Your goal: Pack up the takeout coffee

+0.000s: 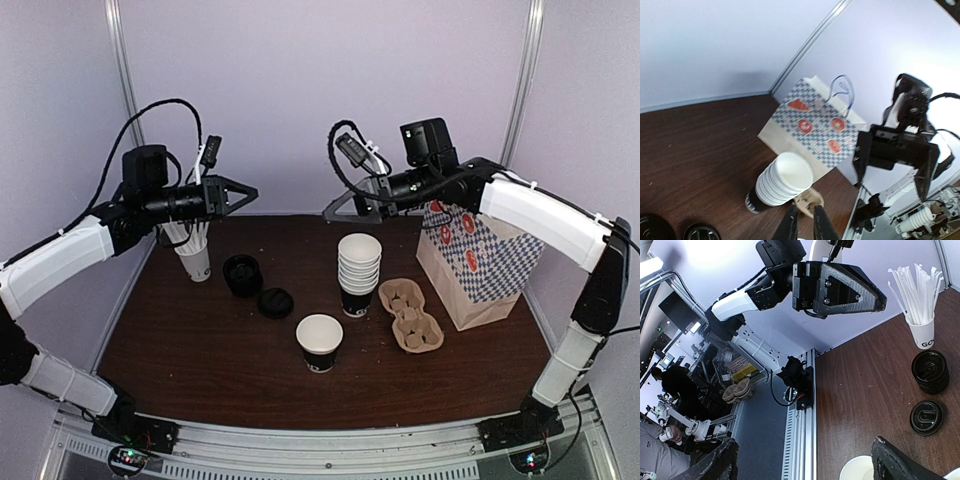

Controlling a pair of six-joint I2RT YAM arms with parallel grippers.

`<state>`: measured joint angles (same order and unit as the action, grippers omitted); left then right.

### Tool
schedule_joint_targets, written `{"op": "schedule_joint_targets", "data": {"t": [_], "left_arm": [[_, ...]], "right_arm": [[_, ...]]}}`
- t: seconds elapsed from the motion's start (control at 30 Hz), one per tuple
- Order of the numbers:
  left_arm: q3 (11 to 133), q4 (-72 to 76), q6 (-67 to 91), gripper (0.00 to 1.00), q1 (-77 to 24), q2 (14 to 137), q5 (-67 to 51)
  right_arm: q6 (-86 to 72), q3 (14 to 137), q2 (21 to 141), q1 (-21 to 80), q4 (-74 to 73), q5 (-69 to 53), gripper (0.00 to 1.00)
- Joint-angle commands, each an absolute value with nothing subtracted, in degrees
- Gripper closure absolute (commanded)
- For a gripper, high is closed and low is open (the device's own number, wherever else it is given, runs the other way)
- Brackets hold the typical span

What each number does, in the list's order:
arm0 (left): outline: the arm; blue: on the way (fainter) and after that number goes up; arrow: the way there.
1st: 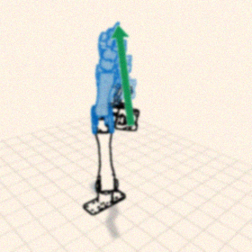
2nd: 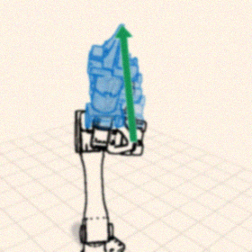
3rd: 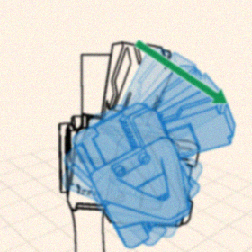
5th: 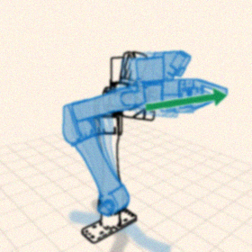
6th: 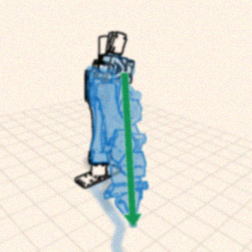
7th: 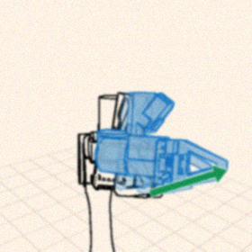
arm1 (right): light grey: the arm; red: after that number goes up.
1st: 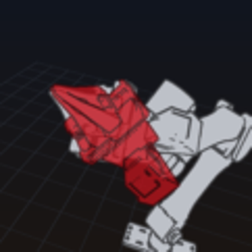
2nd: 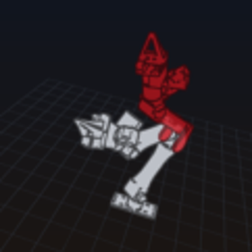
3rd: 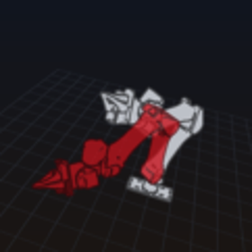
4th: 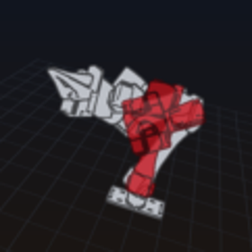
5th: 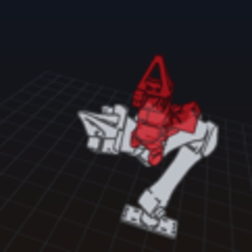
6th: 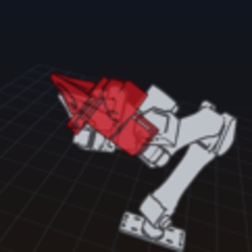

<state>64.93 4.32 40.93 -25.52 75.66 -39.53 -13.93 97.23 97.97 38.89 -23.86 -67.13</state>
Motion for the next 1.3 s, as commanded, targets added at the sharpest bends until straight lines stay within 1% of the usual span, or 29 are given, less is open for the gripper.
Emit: {"op": "schedule_joint_targets", "data": {"t": [0.0, 0.07, 0.17, 0.23, 0.3, 0.37, 0.43, 0.57, 0.63, 0.77, 0.8, 0.83, 0.87, 1.0, 1.07, 1.13, 1.27], "left_arm": [[70.7, -20.8, 28.1, 0.87, -25.9, 74.8, -28.1], [71.9, -28.8, 24.8, 0.86, -26.0, 75.9, -26.2], [71.4, -34.2, 22.3, 0.74, -26.9, 77.1, -24.7], [71.2, -37.6, 20.1, 0.65, -28.3, 78.1, -22.4], [72.0, -41.0, 17.8, 0.50, -29.9, 79.8, -18.9], [73.8, -43.7, 15.7, 0.39, -31.7, 82.4, -16.6], [76.7, -45.6, 15.0, 0.30, -33.6, 86.0, -13.9], [84.2, -48.3, 13.6, 0.24, -35.1, 95.5, -13.5], [88.9, -50.6, 12.2, 0.19, -35.3, 100.5, -12.6], [100.6, -58.4, 8.5, 0.16, -35.6, 111.2, -7.2], [104.0, -60.9, 7.4, 0.12, -35.7, 114.2, -5.9], [106.6, -62.6, 6.2, 0.05, -35.7, 117.5, -5.0], [108.6, -63.3, 4.2, 0.03, -35.7, 119.3, -4.5], [113.7, -64.6, -1.2, 0.02, -35.9, 124.7, -2.2], [120.8, -68.8, -3.5, 0.02, -35.9, 128.6, -3.4], [125.1, -72.0, -4.5, 0.02, -35.9, 131.9, -4.4], [126.0, -72.4, -3.8, 0.02, -36.0, 134.8, -5.2]], "right_arm": [[-7.7, 95.3, 92.8, 36.9, -27.7, -67.1, 0.10], [-1.5, 95.4, 91.3, 36.1, -34.8, -65.0, 0.10], [8.5, 94.5, 88.8, 35.0, -43.9, -61.5, 0.11], [12.9, 93.1, 87.1, 34.2, -47.7, -59.5, 0.12], [17.7, 91.7, 85.5, 33.9, -51.4, -57.6, 0.12], [21.8, 90.2, 83.8, 33.7, -54.4, -54.9, 0.12], [25.8, 88.9, 82.2, 33.5, -57.3, -52.2, 0.12], [31.6, 86.5, 79.6, 32.6, -62.6, -48.0, 0.12], [32.8, 84.3, 77.9, 31.6, -63.5, -47.0, 0.12], [33.4, 78.7, 74.0, 29.4, -62.6, -46.5, 0.11], [33.2, 77.2, 72.9, 28.7, -62.0, -46.5, 0.11], [32.8, 75.6, 72.0, 28.1, -61.3, -46.6, 0.10], [32.5, 74.6, 71.1, 27.5, -60.7, -46.7, 0.10], [31.9, 72.7, 69.3, 26.0, -59.8, -47.9, 0.09], [31.7, 72.2, 69.0, 25.8, -59.5, -48.6, 0.09], [31.7, 72.1, 69.1, 25.7, -59.5, -49.1, 0.09], [31.5, 72.3, 69.5, 25.7, -59.2, -50.1, 0.09]]}}
